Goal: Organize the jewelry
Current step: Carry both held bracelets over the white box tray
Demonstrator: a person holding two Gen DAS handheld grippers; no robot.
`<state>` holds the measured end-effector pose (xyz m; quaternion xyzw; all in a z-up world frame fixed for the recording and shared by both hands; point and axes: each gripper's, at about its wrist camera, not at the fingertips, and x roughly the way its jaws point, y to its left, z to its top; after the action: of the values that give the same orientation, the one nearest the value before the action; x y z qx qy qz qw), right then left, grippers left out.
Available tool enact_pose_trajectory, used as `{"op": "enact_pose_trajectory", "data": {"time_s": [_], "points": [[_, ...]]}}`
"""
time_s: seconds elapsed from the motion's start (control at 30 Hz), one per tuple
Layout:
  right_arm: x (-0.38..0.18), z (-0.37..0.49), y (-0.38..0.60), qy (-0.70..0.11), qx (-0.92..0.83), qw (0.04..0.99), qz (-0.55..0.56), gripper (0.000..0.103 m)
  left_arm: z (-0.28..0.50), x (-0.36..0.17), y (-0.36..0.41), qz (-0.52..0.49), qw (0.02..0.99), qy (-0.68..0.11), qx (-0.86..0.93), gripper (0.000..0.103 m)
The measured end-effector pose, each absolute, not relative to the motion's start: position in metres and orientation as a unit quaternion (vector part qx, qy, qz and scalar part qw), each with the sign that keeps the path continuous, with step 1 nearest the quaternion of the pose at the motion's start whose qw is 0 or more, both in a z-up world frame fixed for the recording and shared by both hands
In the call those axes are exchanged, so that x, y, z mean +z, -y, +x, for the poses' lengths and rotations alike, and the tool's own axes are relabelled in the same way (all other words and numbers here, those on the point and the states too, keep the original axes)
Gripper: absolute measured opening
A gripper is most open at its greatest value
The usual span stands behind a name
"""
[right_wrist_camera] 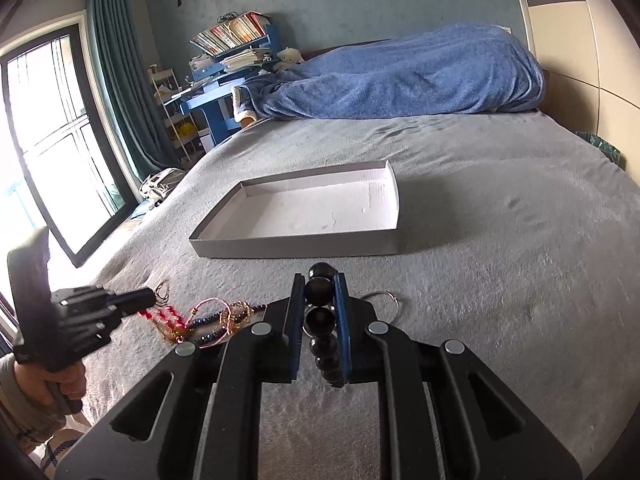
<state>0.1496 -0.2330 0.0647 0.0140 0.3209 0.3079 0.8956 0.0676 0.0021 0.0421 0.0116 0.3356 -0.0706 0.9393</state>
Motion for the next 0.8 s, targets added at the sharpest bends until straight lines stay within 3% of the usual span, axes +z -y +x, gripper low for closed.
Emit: {"op": "enact_pose_trajectory", "data": {"time_s": [0.43,0.8], "points": [[0.090,0.156,0.225,-0.305,0.321,0.896,0.017,0.014,0.073,0.103,-0.012,0.003,0.957,-0.281,-0.075,0.008],[0.119,0.206,0.193,-0.302,0.340,0.891,0.013,0.014,0.130,0.138,-0.019,0.028,0.961,-0.265,-0.068,0.008]]}}
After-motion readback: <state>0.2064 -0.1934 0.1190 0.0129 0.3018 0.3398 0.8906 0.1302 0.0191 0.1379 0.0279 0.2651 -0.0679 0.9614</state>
